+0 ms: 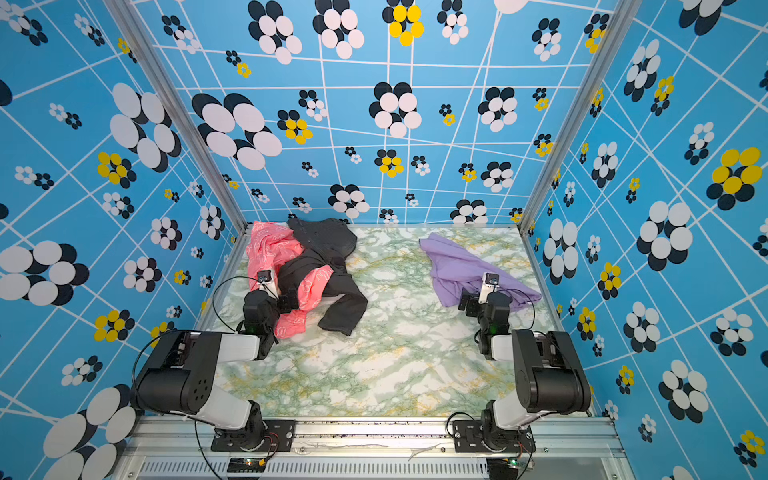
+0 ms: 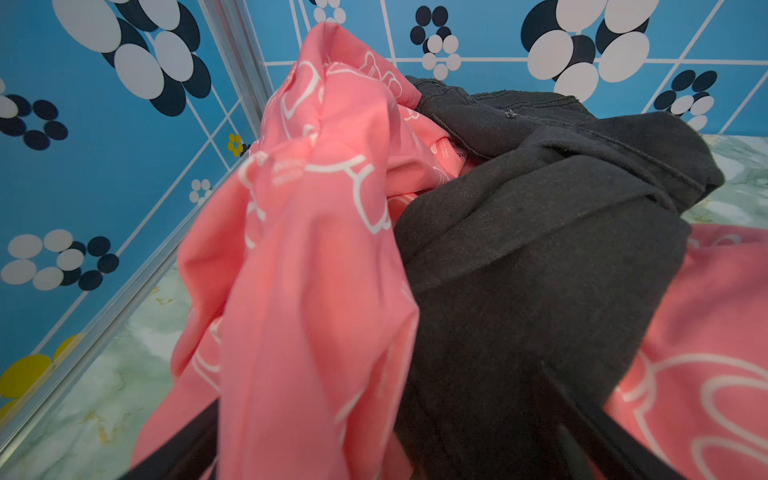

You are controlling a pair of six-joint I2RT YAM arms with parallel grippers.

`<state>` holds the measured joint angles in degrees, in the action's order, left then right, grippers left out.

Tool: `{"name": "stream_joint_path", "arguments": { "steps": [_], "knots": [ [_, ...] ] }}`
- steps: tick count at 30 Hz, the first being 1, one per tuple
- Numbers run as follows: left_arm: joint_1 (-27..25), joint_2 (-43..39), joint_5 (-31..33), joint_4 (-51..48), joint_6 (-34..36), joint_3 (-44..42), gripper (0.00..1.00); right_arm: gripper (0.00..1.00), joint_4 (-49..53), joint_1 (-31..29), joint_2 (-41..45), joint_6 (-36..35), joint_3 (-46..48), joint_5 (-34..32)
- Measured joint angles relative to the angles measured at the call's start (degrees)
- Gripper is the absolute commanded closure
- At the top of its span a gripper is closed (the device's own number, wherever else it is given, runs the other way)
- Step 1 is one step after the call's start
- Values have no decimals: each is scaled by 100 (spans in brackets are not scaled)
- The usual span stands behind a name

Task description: Pick out a specific cloth from the pile

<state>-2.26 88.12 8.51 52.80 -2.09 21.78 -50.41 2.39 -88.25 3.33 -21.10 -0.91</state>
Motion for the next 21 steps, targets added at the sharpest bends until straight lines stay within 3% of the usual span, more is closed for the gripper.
{"name": "stream_joint_path", "arguments": {
  "steps": [21],
  "knots": [
    [7,2,-42,0,20,0,1,1,-2,-2,0,-2,0,0]
  ]
}}
